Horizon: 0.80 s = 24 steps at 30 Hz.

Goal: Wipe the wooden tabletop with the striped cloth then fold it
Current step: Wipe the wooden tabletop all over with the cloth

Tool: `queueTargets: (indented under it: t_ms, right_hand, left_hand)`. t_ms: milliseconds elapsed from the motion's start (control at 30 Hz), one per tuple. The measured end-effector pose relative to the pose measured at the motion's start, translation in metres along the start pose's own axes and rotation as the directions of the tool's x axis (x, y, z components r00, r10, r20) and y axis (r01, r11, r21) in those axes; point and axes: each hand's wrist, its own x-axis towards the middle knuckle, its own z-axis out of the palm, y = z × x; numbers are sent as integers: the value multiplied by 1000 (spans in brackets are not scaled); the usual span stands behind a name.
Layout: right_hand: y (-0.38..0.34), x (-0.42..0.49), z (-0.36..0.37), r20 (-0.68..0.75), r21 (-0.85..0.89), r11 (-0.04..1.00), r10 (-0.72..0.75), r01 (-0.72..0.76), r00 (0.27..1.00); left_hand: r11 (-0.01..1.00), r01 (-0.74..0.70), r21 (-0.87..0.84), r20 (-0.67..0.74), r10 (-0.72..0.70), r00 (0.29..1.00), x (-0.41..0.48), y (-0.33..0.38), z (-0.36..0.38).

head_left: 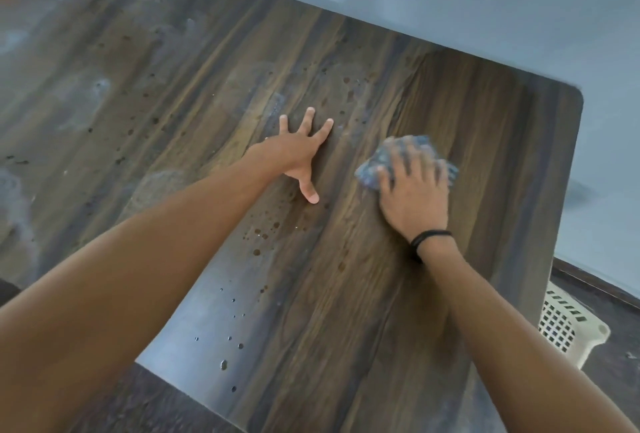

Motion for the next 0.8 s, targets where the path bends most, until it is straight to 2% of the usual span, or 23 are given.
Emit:
queueTargets:
  t_ms: [33, 67, 100, 167, 200, 233, 300, 333, 367, 433, 467, 500, 567, 600, 633, 700, 733, 767, 800]
  right_hand:
    - [-8, -13, 0, 37, -9, 985, -173, 174, 984]
    - [-5, -19, 1, 46, -6, 966, -257, 258, 965]
    - [5, -18, 0, 31, -1, 975, -224, 224, 974]
    - [13, -7, -6, -18, 33, 998, 46, -45, 999]
    - [7, -11, -6, -28, 31, 993, 116, -115, 993]
    - [-5, -23, -4, 3, 5, 996, 86, -86, 996]
    - [-15, -50, -4, 72, -18, 980, -199, 200, 977]
    - [-6, -53, -4, 85, -1, 972, -234, 235, 969]
    - [6, -48, -6, 61, 17, 988, -157, 156, 986]
    - [9, -40, -11, -6, 21, 991, 130, -130, 991]
    - [-1, -46, -10, -5, 17, 983, 183, -183, 983]
    - [-18, -61, -8, 44, 1, 992, 125, -125, 991]
    - [-34, -92, -9, 124, 3, 984, -178, 179, 976]
    - [-26, -96, -10, 135, 12, 973, -232, 232, 963]
    - [-13, -91, -12, 113, 11, 983, -182, 182, 977]
    - [-2, -75, -16, 29, -9, 995, 100, -100, 995]
    - [-9, -77, -16, 3, 2, 984, 179, -179, 984]
    - [-23, -89, -16, 32, 0, 989, 145, -145, 989]
    - [-40, -108, -15, 96, -4, 1000, -23, 23, 995]
  left_hand:
    - [1000, -7, -8, -13, 7, 1000, -2, -2, 1]
    - [1000, -20, -19, -27, 20, 999, -4, -4, 2]
    - [999, -31, -29, -39, 30, 999, -7, -6, 4]
    - [999, -27, -38, -47, 26, 999, -16, -9, 12]
    - [999, -20, -34, -38, 18, 999, -21, -9, 17]
    - [999, -12, -33, -23, 12, 1000, -24, -10, 24]
    - [999, -7, -41, -4, 7, 1000, -29, -10, 35]
    - [999, -12, -47, -8, 12, 1000, -30, -10, 38]
    - [998, -18, -53, -16, 17, 1000, -31, -10, 38]
    - [998, -19, -54, -23, 17, 1000, -32, -10, 38]
    - [999, -16, -47, -27, 15, 1000, -32, -9, 38]
    - [999, -16, -38, -35, 15, 999, -32, -8, 38]
    - [999, -31, -32, -42, 29, 999, -33, -9, 37]
    - [998, -45, -38, -43, 44, 998, -34, -10, 37]
    - [997, -62, -49, -45, 59, 997, -37, -14, 38]
    - [993, -79, -92, -49, 75, 996, -43, -25, 37]
    - [991, -77, -107, -58, 71, 996, -46, -30, 38]
    - [991, -71, -111, -71, 63, 995, -49, -35, 40]
    - [992, -59, -109, -72, 52, 996, -53, -39, 45]
